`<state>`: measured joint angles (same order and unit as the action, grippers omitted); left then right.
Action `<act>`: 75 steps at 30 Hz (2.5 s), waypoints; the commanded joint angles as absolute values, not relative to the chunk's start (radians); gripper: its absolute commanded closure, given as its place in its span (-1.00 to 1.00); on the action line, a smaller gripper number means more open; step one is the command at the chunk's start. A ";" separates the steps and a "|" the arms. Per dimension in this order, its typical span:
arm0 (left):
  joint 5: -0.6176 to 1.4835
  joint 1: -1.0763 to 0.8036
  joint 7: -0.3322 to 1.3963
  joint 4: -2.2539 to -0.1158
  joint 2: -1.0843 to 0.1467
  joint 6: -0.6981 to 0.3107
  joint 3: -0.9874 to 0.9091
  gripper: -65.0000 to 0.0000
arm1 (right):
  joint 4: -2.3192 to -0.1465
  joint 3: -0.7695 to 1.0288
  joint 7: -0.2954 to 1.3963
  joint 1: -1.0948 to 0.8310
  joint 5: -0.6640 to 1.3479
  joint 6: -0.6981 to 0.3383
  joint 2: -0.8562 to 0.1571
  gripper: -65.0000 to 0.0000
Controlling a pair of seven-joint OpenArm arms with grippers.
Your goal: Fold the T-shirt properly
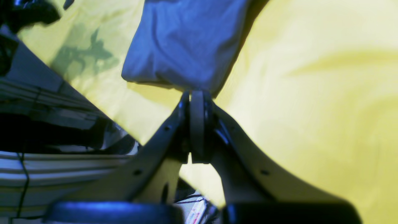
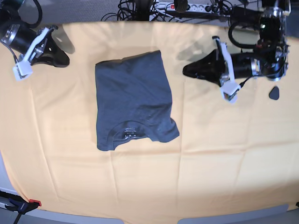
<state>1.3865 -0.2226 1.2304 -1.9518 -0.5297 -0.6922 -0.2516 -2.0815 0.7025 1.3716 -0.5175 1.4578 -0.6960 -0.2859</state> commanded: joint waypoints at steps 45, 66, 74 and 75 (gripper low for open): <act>0.946 -0.982 0.983 -1.410 -0.449 -0.608 -0.234 1.00 | -1.432 0.299 1.069 -0.968 1.015 -0.698 -0.365 1.00; 0.280 -0.487 -0.017 -0.723 -0.299 -0.212 0.145 1.00 | -0.795 -0.151 0.208 -0.480 0.246 -0.286 -0.255 1.00; 0.344 -0.395 -0.141 -0.526 -0.205 -0.125 0.247 1.00 | -0.673 -0.152 0.071 -0.420 0.148 -0.223 -0.165 1.00; 0.349 -0.393 -0.152 -0.521 -0.199 -0.125 0.248 1.00 | -0.673 -0.152 0.066 -0.419 0.148 -0.220 -0.159 1.00</act>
<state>0.3439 -0.3878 -0.1349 -0.5186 -0.1928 -0.1230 0.2493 -0.6689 -0.1535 0.0753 -0.4126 0.1463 -0.2180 -0.1520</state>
